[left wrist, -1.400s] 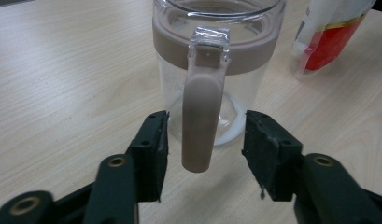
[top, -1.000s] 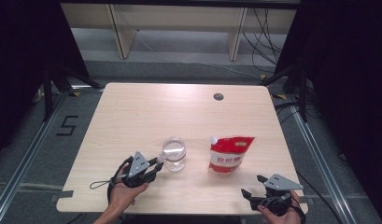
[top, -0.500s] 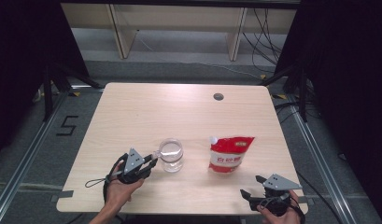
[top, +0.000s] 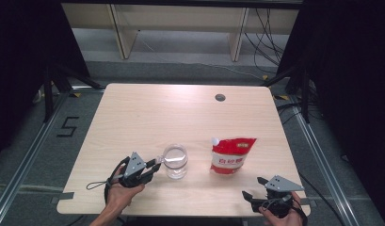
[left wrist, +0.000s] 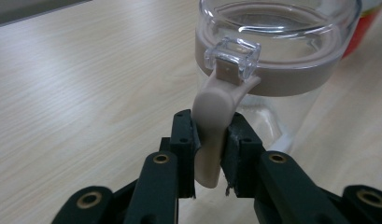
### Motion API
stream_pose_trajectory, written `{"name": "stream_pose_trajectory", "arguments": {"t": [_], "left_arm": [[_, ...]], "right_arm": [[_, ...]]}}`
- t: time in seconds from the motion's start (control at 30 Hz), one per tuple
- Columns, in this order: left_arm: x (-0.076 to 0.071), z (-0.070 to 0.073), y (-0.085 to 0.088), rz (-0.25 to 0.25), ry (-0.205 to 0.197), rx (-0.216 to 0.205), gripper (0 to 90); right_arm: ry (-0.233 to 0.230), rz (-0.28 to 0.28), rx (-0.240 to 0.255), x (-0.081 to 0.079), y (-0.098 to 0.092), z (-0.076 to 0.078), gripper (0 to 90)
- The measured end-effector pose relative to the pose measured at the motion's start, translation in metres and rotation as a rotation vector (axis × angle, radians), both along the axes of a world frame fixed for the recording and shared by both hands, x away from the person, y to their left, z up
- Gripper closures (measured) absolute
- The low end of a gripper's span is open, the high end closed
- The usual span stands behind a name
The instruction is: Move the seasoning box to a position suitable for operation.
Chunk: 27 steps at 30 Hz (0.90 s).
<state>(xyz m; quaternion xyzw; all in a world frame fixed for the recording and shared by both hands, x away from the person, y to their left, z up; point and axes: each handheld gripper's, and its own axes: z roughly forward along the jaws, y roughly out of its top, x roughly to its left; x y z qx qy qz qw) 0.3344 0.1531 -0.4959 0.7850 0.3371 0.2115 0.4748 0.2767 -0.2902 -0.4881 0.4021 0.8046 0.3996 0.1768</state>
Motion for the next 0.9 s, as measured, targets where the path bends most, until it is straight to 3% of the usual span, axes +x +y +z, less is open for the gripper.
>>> {"name": "stream_pose_trajectory", "arguments": {"t": [0.1,0.27,0.47,0.57,0.6,0.63,0.83,0.87,0.9], "left_arm": [[-0.005,0.001,-0.002,-0.037,0.003,0.007,75.0],[-0.011,0.001,-0.006,-0.094,0.000,0.004,74.9],[-0.013,0.001,-0.008,-0.129,0.002,0.006,74.9],[-0.014,0.000,-0.009,-0.139,-0.001,-0.003,74.9],[-0.016,0.001,-0.011,-0.145,0.017,-0.004,74.9],[-0.016,0.001,-0.011,-0.150,0.001,0.008,74.9],[-0.018,0.000,-0.013,-0.152,0.011,-0.007,74.8],[-0.018,0.002,-0.012,-0.157,0.001,0.017,74.8],[-0.019,0.001,-0.013,-0.157,0.010,0.003,74.7]], "right_arm": [[-0.014,0.000,-0.007,0.000,-0.001,0.000,22.5],[0.016,-0.009,0.010,-0.002,0.002,0.000,22.5],[0.000,0.014,0.003,0.000,0.001,0.000,22.8],[0.022,-0.008,0.014,-0.002,0.003,0.001,22.8],[-0.008,0.012,-0.003,0.000,0.001,0.000,22.8],[-0.010,0.015,-0.001,0.000,0.002,0.000,22.9],[-0.010,0.018,-0.001,0.001,0.002,0.000,22.9],[0.004,0.002,0.011,-0.001,0.004,0.000,23.0],[-0.004,0.028,0.007,0.002,0.003,-0.001,22.9]]}}
